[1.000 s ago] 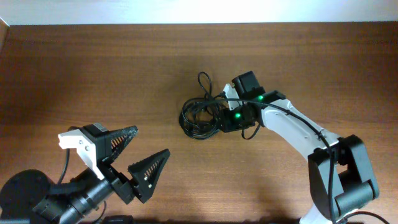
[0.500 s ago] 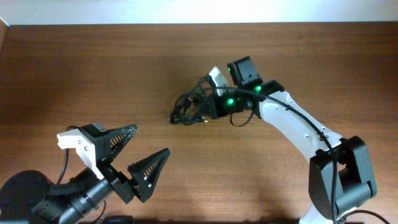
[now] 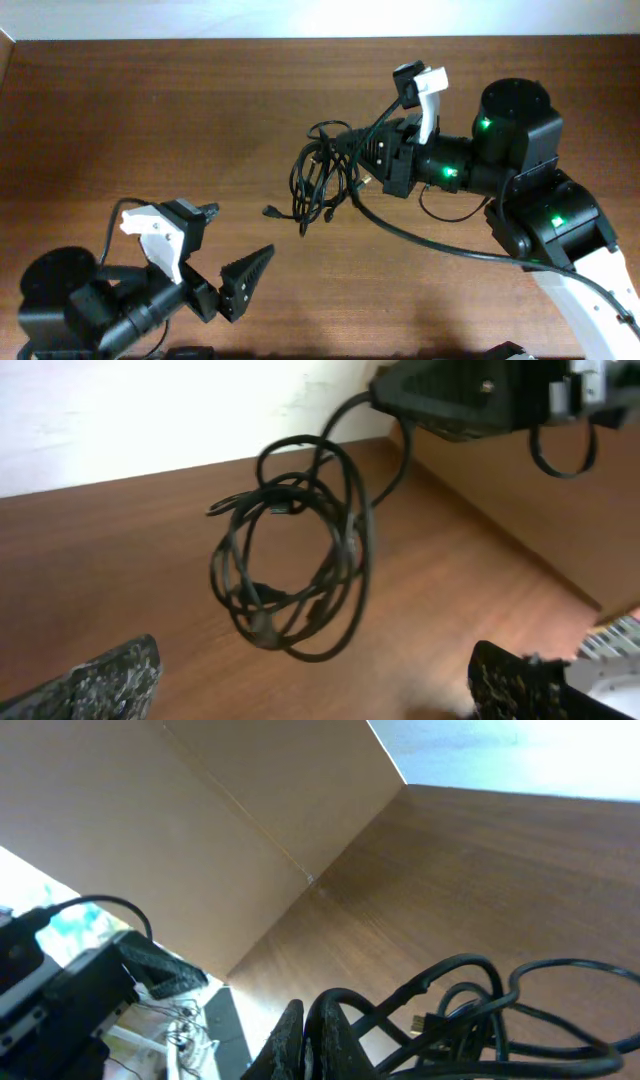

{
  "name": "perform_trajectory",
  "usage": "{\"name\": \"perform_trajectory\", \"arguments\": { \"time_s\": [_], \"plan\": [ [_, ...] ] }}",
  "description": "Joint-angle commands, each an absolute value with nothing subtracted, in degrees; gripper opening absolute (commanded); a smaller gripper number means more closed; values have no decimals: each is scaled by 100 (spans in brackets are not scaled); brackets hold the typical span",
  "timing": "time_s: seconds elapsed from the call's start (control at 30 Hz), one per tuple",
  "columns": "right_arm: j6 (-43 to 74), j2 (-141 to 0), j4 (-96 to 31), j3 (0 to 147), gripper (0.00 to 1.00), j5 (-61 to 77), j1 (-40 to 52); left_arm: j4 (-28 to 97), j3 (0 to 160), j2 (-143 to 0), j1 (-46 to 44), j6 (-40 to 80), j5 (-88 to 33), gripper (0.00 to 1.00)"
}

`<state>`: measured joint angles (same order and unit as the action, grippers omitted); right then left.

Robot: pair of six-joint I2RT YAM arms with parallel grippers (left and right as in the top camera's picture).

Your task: Untangle cables

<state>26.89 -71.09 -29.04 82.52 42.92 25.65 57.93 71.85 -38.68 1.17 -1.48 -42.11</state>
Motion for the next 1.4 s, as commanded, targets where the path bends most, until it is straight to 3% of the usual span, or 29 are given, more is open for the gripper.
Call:
{"name": "perform_trajectory", "arguments": {
  "time_s": [0.0, 0.1, 0.23, 0.27, 0.3, 0.33, 0.4, 0.47, 0.6, 0.7, 0.93, 1.07, 1.1, 1.13, 1.17, 1.27, 1.37],
  "plan": [
    [2950, -7043, -2644, 8396, 4, 4324, 2836, 5811, 7137, -4080, 128, -489, -4873, 99],
    [3234, -7048, -2106, 8396, 4, 4257, 3229, 6016, 7129, -4274, 117, -1216, -5631, 99],
    [3546, -7048, -1894, 8396, 4, 4276, 3581, 6097, 7129, -4390, 117, -1258, -5524, 99],
    [3546, -7048, -1850, 8396, 4, 4278, 3645, 6097, 7129, -4410, 117, -1258, -5505, 70],
    [3568, -7048, -1741, 8396, 4, 4283, 3704, 6097, 7129, -4447, 117, -1256, -5507, 59],
    [3647, -7048, -1658, 8396, 4, 4285, 3771, 6097, 7129, -4484, 117, -1256, -5507, 59],
    [3656, -7048, -1643, 8396, 4, 4285, 3865, 6097, 7129, -4622, 119, -1256, -5507, 13],
    [3651, -7048, -1645, 8396, 4, 4283, 3872, 6097, 7129, -4762, 117, -1256, -5505, 0],
    [3474, -7048, -2008, 8394, 4, 3776, 3566, 6099, 7129, -4869, 119, -1253, -5513, 0],
    [3481, -7041, -1796, 8396, 4, 3739, 2783, 6165, 7129, -4858, 119, -1256, -5507, 1],
    [3479, -6359, -1953, 8396, 4, 3743, -257, 6182, 7133, -4777, 119, -1256, -5282, 1],
    [3369, -6047, -3208, 8396, 4, 3933, -2235, 6132, 7177, -4375, 119, -1251, -4515, 3],
    [2853, -6075, -3590, 8394, 28, 4370, -2290, 6123, 7273, -4335, 119, -1214, -4515, 4],
    [2576, -6101, -3848, 8394, 46, 4676, -2290, 6027, 7365, -4335, 119, -1000, -4512, 3],
    [1876, -6173, -4460, 8394, 54, 5347, -2290, 5516, 7467, -4335, 119, -67, -4263, 2],
    [158, -6233, -5780, 8392, 59, 6399, -2276, 4351, 7496, -4338, 119, 2211, -3962, 3],
    [-1282, -6241, -7011, 8390, 59, 6401, -1741, 3422, 7496, -4338, 119, 2685, -4716, 4]
  ]
}}
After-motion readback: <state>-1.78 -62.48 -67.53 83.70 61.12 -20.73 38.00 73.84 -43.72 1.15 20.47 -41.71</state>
